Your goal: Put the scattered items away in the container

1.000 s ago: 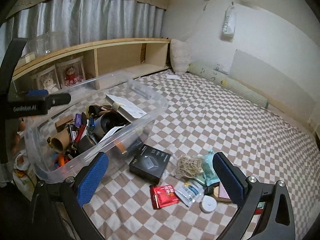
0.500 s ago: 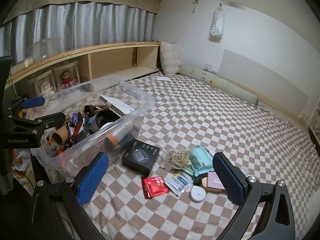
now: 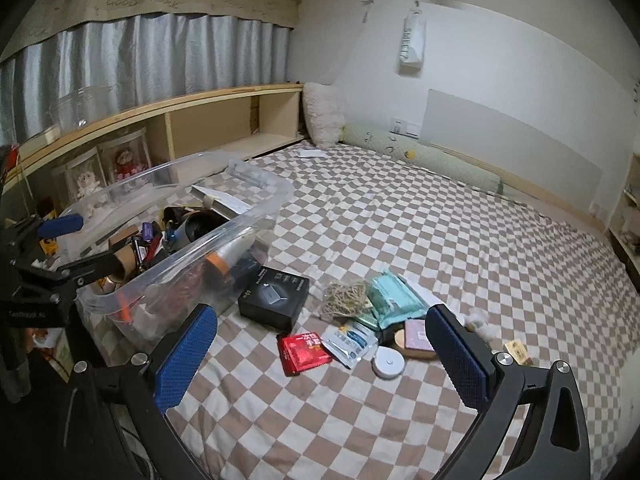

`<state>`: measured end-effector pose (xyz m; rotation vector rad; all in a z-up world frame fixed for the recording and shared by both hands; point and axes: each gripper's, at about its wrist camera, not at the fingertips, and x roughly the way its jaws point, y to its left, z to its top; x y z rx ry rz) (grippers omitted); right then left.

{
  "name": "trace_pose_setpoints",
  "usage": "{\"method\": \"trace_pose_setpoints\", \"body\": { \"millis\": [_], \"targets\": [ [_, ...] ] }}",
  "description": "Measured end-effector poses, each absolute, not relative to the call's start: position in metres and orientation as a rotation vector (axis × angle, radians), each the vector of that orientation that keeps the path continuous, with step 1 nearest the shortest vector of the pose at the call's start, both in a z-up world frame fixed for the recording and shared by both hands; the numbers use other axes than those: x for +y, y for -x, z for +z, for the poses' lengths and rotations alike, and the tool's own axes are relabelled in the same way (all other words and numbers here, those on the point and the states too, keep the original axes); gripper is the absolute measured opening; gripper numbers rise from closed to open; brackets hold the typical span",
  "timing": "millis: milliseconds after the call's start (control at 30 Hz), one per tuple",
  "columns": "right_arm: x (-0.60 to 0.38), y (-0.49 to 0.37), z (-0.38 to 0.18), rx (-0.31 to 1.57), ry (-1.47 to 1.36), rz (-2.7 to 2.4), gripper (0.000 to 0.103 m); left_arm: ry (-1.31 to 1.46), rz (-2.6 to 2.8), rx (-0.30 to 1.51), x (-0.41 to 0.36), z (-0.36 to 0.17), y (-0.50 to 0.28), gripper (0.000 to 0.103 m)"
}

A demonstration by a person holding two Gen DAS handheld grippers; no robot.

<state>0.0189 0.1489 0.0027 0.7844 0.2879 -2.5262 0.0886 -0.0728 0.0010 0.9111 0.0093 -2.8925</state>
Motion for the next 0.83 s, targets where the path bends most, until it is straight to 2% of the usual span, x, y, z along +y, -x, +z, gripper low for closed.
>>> {"method": "trace_pose_setpoints", "body": {
  "millis": [833],
  "targets": [
    [0.156,-0.032,0.001,0.332,-0.74,-2.555,0.103,-0.914,-2.928,0.053,-0.07,-0.003,-0.099,0.103]
  ]
}}
